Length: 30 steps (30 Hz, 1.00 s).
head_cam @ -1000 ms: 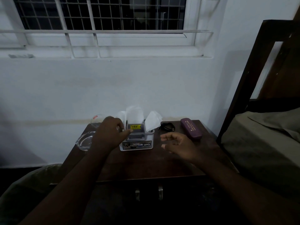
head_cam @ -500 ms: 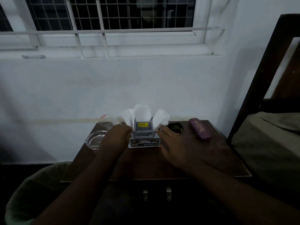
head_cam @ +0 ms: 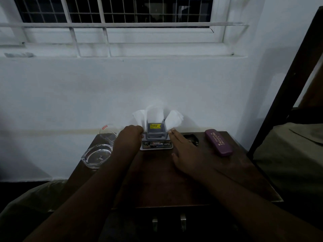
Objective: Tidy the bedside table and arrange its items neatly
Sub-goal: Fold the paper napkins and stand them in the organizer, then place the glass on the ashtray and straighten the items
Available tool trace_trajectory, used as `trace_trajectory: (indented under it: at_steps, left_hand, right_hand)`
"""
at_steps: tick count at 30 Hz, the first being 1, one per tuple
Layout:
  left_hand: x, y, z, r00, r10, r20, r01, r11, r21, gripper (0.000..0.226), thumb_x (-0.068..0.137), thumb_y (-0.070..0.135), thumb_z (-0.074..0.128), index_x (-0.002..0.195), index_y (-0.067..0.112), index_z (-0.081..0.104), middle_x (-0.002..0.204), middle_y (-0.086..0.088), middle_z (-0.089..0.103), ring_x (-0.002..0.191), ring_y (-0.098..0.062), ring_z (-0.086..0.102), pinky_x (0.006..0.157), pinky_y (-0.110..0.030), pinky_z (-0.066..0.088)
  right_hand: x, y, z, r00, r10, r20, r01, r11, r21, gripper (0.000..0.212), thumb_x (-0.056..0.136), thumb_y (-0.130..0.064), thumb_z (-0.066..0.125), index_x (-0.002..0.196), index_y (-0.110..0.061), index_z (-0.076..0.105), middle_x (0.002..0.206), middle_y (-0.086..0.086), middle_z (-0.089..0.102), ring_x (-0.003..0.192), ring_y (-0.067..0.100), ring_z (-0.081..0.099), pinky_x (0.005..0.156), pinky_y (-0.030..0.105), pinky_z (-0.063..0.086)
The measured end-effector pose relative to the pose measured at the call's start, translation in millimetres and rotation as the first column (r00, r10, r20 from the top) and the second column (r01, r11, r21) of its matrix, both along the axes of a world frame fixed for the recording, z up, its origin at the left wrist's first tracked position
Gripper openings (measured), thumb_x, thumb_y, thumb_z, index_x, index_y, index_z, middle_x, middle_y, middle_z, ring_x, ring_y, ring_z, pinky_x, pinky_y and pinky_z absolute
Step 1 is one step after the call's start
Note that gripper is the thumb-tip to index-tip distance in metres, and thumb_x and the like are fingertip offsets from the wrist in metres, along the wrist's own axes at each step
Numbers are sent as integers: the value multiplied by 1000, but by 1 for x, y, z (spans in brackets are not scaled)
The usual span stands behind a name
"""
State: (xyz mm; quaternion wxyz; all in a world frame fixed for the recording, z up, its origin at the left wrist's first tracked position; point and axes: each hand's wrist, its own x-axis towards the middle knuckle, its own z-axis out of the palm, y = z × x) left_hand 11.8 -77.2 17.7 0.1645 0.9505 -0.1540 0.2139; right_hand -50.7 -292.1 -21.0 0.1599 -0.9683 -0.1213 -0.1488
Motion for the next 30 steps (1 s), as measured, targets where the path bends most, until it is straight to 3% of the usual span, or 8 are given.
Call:
trace_trajectory:
  at_steps: [7, 12, 16, 18, 20, 23, 26, 30]
  left_hand:
    - [8, 1, -4, 1000, -1, -31, 0, 999, -36, 10, 85, 12, 58, 87, 8, 67, 87, -13, 66, 87, -31, 60, 69, -34, 41]
    - [-3, 15, 6, 991, -91, -97, 76, 985, -155, 45, 81, 13, 69, 126, 12, 61, 125, -11, 64, 113, -27, 57, 93, -33, 42]
    - [-13, 65, 25, 1000, -25, -17, 18, 946, -323, 45, 78, 22, 78, 121, 14, 64, 122, -8, 65, 88, -20, 64, 79, -23, 43]
    - [-18, 97, 31, 997, 66, -42, -76, 939, -336, 46, 78, 33, 77, 118, 14, 64, 119, -6, 65, 89, -20, 63, 77, -27, 44]
    - [-19, 129, 31, 959, 171, -225, -226, 942, -246, 82, 66, 55, 79, 131, 12, 52, 132, -11, 57, 111, -28, 57, 91, -37, 46]
    - [-23, 156, 20, 808, 275, -522, -316, 949, 11, 152, 22, 92, 61, 146, 10, 28, 149, -16, 36, 133, -33, 39, 106, -43, 37]
    - [-26, 161, 0, 748, 302, -592, -274, 952, 139, 154, 18, 90, 61, 147, 14, 23, 149, -11, 32, 136, -31, 34, 109, -42, 34]
    - [-12, 163, -30, 782, 289, -552, -246, 957, 152, 139, 11, 96, 59, 129, 25, 42, 128, 0, 50, 117, -23, 50, 98, -43, 46]
  right_hand:
    - [12, 3, -8, 1000, 21, 14, -22, 998, 60, 82, 87, -21, 51, 155, -28, 4, 163, -13, -3, 145, 15, 28, 108, 36, 41]
    - [9, 3, -6, 998, 5, 65, -11, 996, 89, 80, 86, -24, 51, 153, -34, 9, 163, -14, 4, 144, 18, 30, 107, 37, 42]
    - [-2, 8, 3, 977, -68, 201, 43, 991, 129, 76, 83, -25, 60, 149, -28, 24, 159, -3, 20, 138, 17, 38, 102, 30, 41]
    - [-3, 15, 10, 956, -65, 285, 2, 976, 219, 69, 83, -23, 65, 145, -21, 35, 151, 0, 34, 136, 17, 40, 105, 29, 38]
    - [3, 31, 20, 943, -28, 332, -89, 939, 332, 62, 83, -21, 69, 138, -18, 43, 137, -3, 45, 125, 15, 50, 101, 28, 43]
    - [23, 69, 40, 954, 67, 292, -197, 874, 444, 48, 83, -22, 72, 127, -19, 52, 119, -9, 53, 97, 12, 63, 86, 33, 54]
    - [51, 121, 56, 975, 158, 156, -216, 839, 500, 45, 81, -28, 74, 122, -21, 56, 109, 0, 60, 76, 13, 67, 76, 36, 57]
    - [86, 181, 58, 979, 163, -120, -108, 921, 374, 69, 78, -41, 75, 135, -16, 44, 128, 11, 56, 114, 26, 58, 95, 38, 49]
